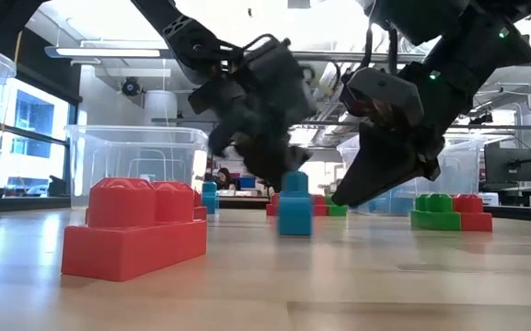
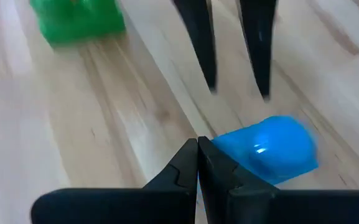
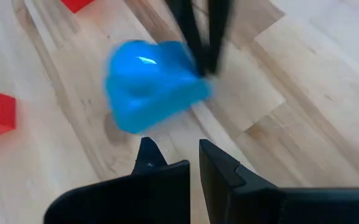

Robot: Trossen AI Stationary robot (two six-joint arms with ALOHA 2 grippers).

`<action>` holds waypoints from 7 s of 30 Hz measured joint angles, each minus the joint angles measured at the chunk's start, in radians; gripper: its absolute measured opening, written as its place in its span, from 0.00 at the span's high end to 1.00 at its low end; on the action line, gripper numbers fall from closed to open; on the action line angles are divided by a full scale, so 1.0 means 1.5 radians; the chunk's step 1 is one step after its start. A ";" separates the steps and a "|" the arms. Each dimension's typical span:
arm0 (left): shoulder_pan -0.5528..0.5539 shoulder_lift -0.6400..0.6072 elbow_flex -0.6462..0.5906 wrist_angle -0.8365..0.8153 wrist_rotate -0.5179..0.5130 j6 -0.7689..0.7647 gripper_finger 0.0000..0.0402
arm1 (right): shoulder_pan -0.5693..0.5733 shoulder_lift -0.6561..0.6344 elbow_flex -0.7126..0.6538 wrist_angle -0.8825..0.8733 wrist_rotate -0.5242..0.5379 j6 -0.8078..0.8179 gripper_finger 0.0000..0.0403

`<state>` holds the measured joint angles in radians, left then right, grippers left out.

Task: Sort blocks
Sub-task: Put the blue game piece into the top right transparent bin

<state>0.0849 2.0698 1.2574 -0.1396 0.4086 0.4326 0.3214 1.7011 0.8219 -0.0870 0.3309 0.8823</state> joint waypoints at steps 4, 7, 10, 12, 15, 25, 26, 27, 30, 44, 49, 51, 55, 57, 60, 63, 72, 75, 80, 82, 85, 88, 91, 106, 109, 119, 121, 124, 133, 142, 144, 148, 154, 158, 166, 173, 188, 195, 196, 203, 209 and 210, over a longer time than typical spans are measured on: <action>0.002 -0.009 -0.003 -0.084 -0.027 0.007 1.00 | 0.000 -0.006 0.000 -0.010 0.021 0.002 1.00; 0.011 -0.032 -0.003 -0.123 -0.073 0.033 1.00 | -0.001 -0.018 0.000 -0.024 0.034 -0.001 1.00; 0.027 -0.060 -0.004 -0.126 -0.101 0.026 1.00 | -0.001 -0.031 0.000 -0.036 0.052 -0.012 1.00; 0.040 -0.089 -0.004 -0.121 -0.102 -0.005 1.00 | -0.001 -0.044 0.000 -0.049 0.060 -0.017 1.00; 0.051 -0.129 -0.003 -0.134 -0.102 -0.045 1.00 | -0.001 -0.069 0.000 -0.067 0.076 -0.038 1.00; 0.052 -0.228 -0.003 -0.135 -0.101 -0.171 1.00 | -0.046 -0.136 0.000 -0.090 0.009 -0.113 1.00; 0.051 -0.232 -0.003 -0.133 -0.101 -0.178 1.00 | -0.052 -0.138 0.000 -0.089 -0.011 -0.127 1.00; 0.051 -0.235 -0.003 -0.132 -0.101 -0.181 1.00 | -0.058 -0.140 0.000 -0.089 -0.027 -0.144 1.00; 0.051 -0.235 -0.003 -0.133 -0.105 -0.188 1.00 | -0.072 -0.140 0.001 -0.088 -0.041 -0.185 1.00; 0.056 -0.235 -0.003 -0.131 -0.109 -0.199 1.00 | -0.089 -0.140 0.001 -0.084 -0.101 -0.242 1.00; 0.056 -0.235 -0.003 -0.116 -0.109 -0.199 1.00 | -0.089 -0.140 0.001 -0.081 -0.101 -0.239 1.00; 0.056 -0.235 -0.003 -0.101 -0.109 -0.199 1.00 | -0.089 -0.140 0.001 -0.081 -0.101 -0.232 1.00; 0.056 -0.235 -0.003 -0.078 -0.108 -0.199 1.00 | -0.089 -0.140 0.001 -0.083 -0.103 -0.227 1.00; 0.056 -0.235 -0.003 -0.080 -0.108 -0.199 1.00 | -0.089 -0.140 0.001 -0.091 -0.120 -0.227 1.00; 0.051 -0.237 -0.003 -0.099 -0.103 -0.199 1.00 | -0.088 -0.140 0.001 -0.129 -0.138 -0.221 1.00; 0.040 -0.243 -0.003 -0.142 -0.101 -0.199 1.00 | -0.082 -0.147 0.001 -0.186 -0.140 -0.185 1.00; -0.032 -0.295 -0.132 0.011 -0.099 -0.296 1.00 | -0.010 -0.197 0.001 -0.278 -0.141 -0.073 1.00; -0.060 -0.297 -0.188 0.141 -0.099 -0.393 1.00 | 0.012 -0.217 0.001 -0.300 -0.123 -0.061 1.00; -0.116 -0.297 -0.205 0.180 -0.207 -0.547 1.00 | 0.022 -0.238 0.001 -0.325 -0.046 -0.083 1.00; -0.142 -0.297 -0.194 0.175 -0.271 -0.596 1.00 | 0.021 -0.241 0.001 -0.332 -0.031 -0.104 1.00; -0.179 -0.289 -0.151 0.147 -0.331 -0.653 1.00 | 0.021 -0.242 0.001 -0.350 -0.029 -0.152 1.00; -0.212 -0.273 -0.086 0.020 -0.391 -0.712 1.00 | 0.021 -0.242 0.001 -0.370 -0.028 -0.180 1.00; -0.235 -0.259 -0.022 -0.096 -0.435 -0.762 1.00 | 0.021 -0.242 0.001 -0.372 -0.018 -0.187 1.00; -0.247 -0.186 0.016 -0.137 -0.440 -0.980 0.45 | 0.052 -0.360 0.001 -0.373 0.116 0.011 1.00; -0.250 -0.167 0.019 -0.082 -0.441 -0.967 0.33 | 0.057 -0.377 0.001 -0.381 0.119 0.010 1.00; -0.242 -0.092 0.017 -0.106 -0.465 -1.076 0.26 | 0.057 -0.377 0.001 -0.395 0.120 0.040 1.00; -0.241 -0.085 0.017 -0.113 -0.470 -1.087 0.26 | 0.057 -0.376 0.001 -0.395 0.118 0.040 1.00; -0.241 -0.088 0.017 -0.134 -0.493 -1.088 0.26 | 0.057 -0.376 0.001 -0.393 0.116 0.040 1.00; -0.218 -0.088 0.017 -0.154 -0.468 -1.043 0.26 | 0.056 -0.376 0.001 -0.393 0.119 0.037 1.00; -0.228 -0.088 0.017 -0.122 -0.443 -1.036 0.26 | 0.056 -0.376 0.001 -0.393 0.136 0.040 1.00; -0.236 -0.088 0.017 -0.123 -0.461 -1.036 0.26 | 0.056 -0.376 0.001 -0.393 0.136 0.040 1.00; -0.248 -0.071 0.017 -0.123 -0.509 -1.033 0.26 | 0.056 -0.376 0.001 -0.393 0.139 0.054 1.00; -0.257 -0.028 0.017 -0.081 -0.511 -1.054 0.26 | 0.056 -0.376 0.001 -0.387 0.146 0.071 1.00; -0.259 -0.012 0.017 -0.069 -0.545 -1.054 0.26 | 0.056 -0.376 0.001 -0.387 0.148 0.093 1.00; -0.232 -0.028 0.016 -0.161 -0.545 -0.981 0.35 | 0.056 -0.376 0.001 -0.362 0.158 0.105 1.00; -0.208 -0.046 0.017 -0.155 -0.502 -0.908 0.77 | 0.056 -0.376 0.001 -0.292 0.182 0.070 1.00; -0.073 -0.295 0.026 -0.118 -0.679 -0.483 0.77 | 0.057 -0.464 0.000 0.011 0.308 -0.278 1.00; 0.129 -0.327 0.026 0.036 -0.424 -0.308 0.77 | 0.019 -0.516 0.000 0.309 0.391 -0.593 1.00; 0.150 -0.310 0.026 0.077 -0.367 -0.317 0.77 | 0.013 -0.516 0.000 0.332 0.391 -0.606 1.00; 0.195 -0.145 0.025 0.306 -0.172 -0.399 0.77 | -0.022 -0.499 0.000 0.345 0.393 -0.588 1.00; 0.195 -0.069 0.024 0.427 -0.136 -0.502 0.77 | -0.051 -0.483 0.000 0.345 0.383 -0.587 1.00; 0.195 -0.062 0.025 0.454 -0.136 -0.514 0.77 | -0.054 -0.483 0.000 0.345 0.381 -0.588 1.00</action>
<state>0.3767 1.9762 1.2942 0.5413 0.2050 -0.3385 0.2399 0.9764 0.8223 0.4304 0.9021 0.0010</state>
